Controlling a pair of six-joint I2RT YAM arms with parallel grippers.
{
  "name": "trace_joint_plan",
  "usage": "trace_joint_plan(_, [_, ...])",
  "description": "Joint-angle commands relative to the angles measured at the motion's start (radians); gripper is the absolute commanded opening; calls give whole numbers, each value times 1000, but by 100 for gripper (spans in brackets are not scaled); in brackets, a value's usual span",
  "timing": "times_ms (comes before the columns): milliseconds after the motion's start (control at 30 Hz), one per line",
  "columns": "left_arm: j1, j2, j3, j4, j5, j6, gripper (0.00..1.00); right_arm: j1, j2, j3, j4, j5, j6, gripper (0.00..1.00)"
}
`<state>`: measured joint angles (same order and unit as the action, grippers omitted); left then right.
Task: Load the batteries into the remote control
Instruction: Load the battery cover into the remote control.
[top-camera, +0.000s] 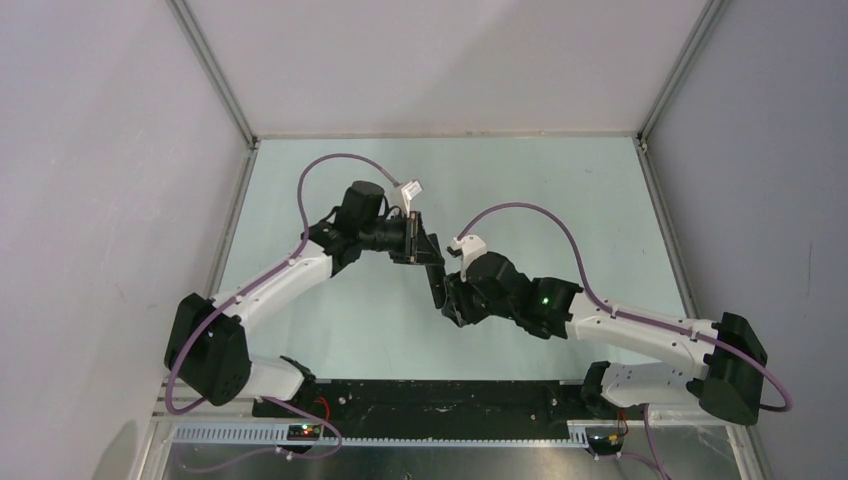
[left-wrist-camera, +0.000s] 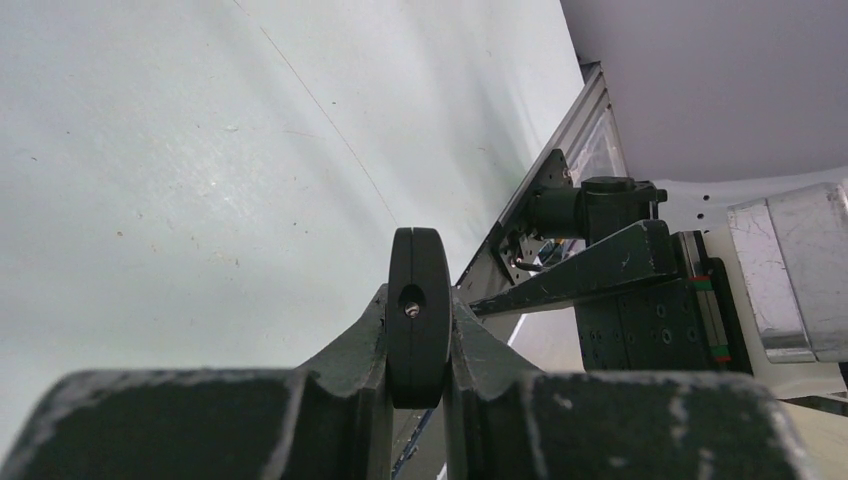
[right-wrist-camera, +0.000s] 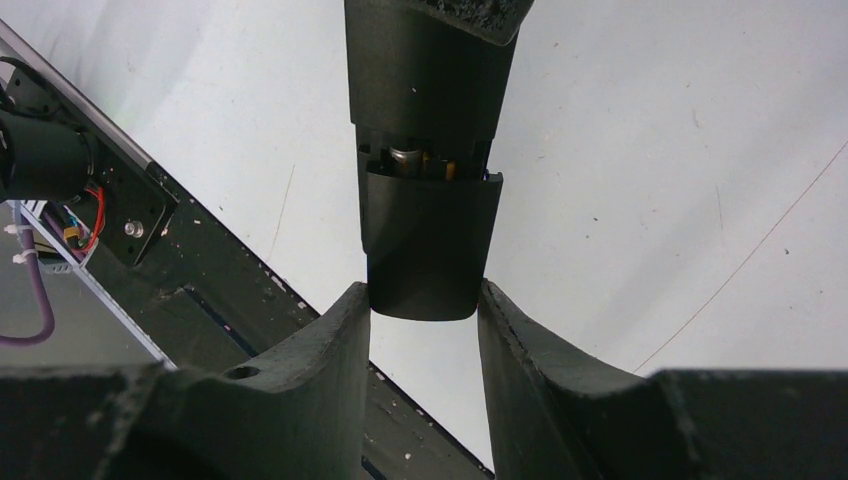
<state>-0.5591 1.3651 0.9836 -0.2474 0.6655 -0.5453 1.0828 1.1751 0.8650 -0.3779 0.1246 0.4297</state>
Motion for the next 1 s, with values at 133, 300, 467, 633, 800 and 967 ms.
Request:
trace_joint_plan(133, [-9, -40, 21, 39, 9, 37, 0, -5, 5, 52, 13, -11, 9, 33])
trace_joint_plan(300, [-11, -49, 10, 38, 40, 70, 0, -7, 8, 59, 22, -11, 10, 32])
trace_joint_plan(467, [-11, -52, 11, 38, 49, 85, 0, -8, 18, 71, 32, -14, 5, 32])
trace_joint_plan(633, [-12, -44, 15, 38, 50, 84, 0, -9, 22, 77, 34, -19, 0, 32])
trace_joint_plan(800, [-11, -47, 12, 38, 54, 88, 0, -11, 31, 78, 29, -29, 4, 32])
trace_joint_plan(967, [-11, -50, 8, 38, 57, 92, 0, -12, 41, 78, 17, -29, 16, 32])
